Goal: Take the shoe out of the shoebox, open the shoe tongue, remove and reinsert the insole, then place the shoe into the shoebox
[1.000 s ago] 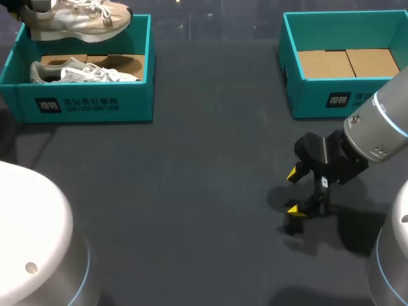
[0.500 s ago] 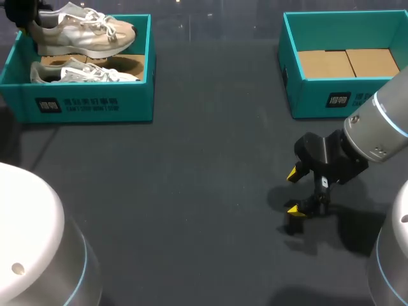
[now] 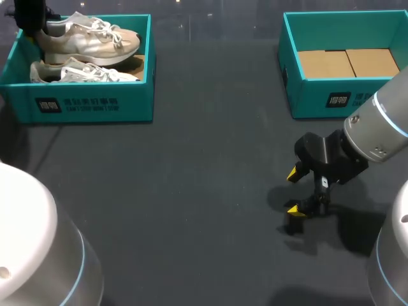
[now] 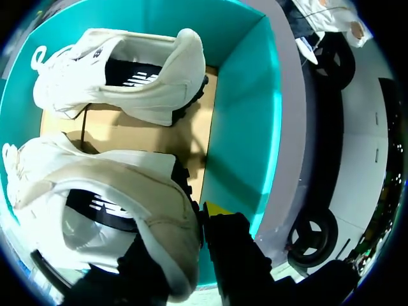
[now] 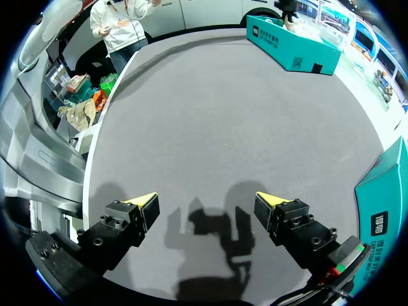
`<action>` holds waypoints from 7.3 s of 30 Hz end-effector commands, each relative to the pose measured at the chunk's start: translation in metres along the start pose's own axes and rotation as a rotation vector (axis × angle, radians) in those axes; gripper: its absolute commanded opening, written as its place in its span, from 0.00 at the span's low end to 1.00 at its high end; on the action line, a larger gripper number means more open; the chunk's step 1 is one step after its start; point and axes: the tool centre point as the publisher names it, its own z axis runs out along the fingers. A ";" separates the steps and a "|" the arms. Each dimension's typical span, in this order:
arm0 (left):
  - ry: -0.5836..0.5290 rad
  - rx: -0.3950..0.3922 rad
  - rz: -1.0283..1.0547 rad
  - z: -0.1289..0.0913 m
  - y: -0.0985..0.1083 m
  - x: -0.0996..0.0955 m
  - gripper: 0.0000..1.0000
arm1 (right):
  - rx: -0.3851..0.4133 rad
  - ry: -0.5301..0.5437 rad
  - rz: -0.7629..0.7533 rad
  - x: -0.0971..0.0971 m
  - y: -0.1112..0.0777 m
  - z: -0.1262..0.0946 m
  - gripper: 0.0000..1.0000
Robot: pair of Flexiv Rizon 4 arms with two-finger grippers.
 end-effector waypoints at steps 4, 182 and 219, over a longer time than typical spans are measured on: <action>-0.001 0.029 -0.005 0.012 0.009 -0.007 0.00 | 0.001 -0.003 0.000 0.001 0.000 0.001 1.00; -0.144 -0.007 0.185 -0.086 -0.109 0.044 0.00 | 0.001 -0.003 0.000 0.001 0.000 0.001 1.00; -0.052 -0.100 0.132 -0.208 -0.262 0.010 0.00 | 0.001 -0.003 0.000 0.001 0.000 0.001 1.00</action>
